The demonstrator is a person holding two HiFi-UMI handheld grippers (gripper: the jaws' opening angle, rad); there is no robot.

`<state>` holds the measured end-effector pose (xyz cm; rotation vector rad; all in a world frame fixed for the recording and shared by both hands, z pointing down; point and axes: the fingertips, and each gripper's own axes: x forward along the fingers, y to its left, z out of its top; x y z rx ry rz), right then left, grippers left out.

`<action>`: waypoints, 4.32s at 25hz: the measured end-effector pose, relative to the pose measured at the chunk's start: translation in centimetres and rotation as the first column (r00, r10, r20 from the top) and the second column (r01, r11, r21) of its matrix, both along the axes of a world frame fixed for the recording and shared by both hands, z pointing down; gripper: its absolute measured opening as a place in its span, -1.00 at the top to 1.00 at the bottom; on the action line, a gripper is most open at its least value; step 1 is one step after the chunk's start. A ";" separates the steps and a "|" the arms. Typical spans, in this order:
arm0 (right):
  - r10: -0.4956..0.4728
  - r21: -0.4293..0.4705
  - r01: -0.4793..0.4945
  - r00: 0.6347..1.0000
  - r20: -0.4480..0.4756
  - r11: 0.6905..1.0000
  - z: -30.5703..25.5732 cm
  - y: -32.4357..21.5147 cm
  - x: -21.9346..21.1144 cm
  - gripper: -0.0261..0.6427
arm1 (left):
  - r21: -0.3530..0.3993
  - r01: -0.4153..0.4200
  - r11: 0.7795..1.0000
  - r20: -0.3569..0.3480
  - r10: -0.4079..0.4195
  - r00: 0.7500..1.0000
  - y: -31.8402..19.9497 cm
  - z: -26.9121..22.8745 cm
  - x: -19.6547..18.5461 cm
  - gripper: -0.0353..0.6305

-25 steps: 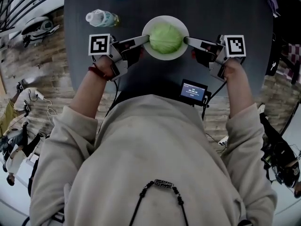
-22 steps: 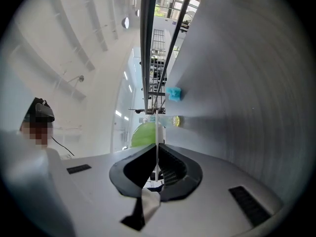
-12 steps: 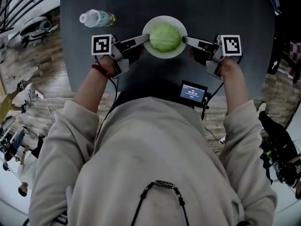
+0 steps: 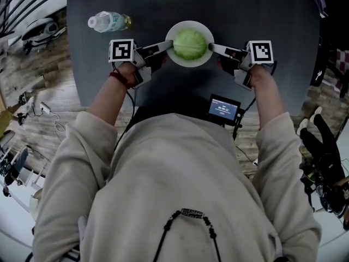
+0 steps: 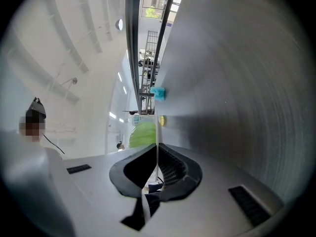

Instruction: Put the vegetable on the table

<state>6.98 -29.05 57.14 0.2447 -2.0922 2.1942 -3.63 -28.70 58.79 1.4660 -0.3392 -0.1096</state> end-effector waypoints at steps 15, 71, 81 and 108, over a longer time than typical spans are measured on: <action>-0.023 -0.009 0.022 0.998 -0.055 1.000 4.7 0.7 -0.2 0.84 | -0.057 -0.031 0.998 0.112 0.037 0.993 1.0 4.8 -0.5 0.84; 0.160 0.217 -0.059 0.857 -0.489 0.975 0.7 1.1 5.5 0.62 | 0.099 -0.042 0.994 0.250 0.016 0.968 2.6 -2.1 -4.2 0.73; 0.361 0.462 -0.159 0.847 -0.390 0.872 -13.8 -2.6 3.6 0.87 | 0.399 0.290 0.870 -0.042 -0.299 0.953 -4.1 -21.4 -3.9 0.87; 0.605 0.940 -0.012 0.768 -0.209 0.341 -30.0 -2.1 1.9 0.88 | 0.904 -0.135 0.406 0.299 -0.373 0.878 -1.5 -30.2 -2.1 0.87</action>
